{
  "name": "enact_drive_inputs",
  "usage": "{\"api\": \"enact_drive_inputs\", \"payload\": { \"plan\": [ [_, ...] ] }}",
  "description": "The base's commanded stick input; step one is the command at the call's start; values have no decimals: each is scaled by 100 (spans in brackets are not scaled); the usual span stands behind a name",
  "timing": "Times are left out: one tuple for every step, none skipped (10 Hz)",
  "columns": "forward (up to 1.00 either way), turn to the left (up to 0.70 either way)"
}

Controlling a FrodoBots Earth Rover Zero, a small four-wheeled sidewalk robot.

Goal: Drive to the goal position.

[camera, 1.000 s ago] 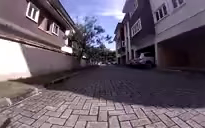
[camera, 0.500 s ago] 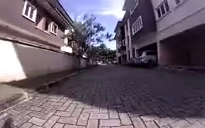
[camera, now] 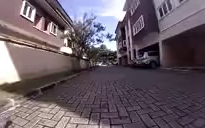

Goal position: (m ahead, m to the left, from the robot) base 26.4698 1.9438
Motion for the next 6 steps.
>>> {"api": "enact_drive_inputs", "payload": {
  "plan": [
    [69,3],
    [69,3],
    [69,3],
    [69,-2],
    [69,-26],
    [69,-35]
  ]
}}
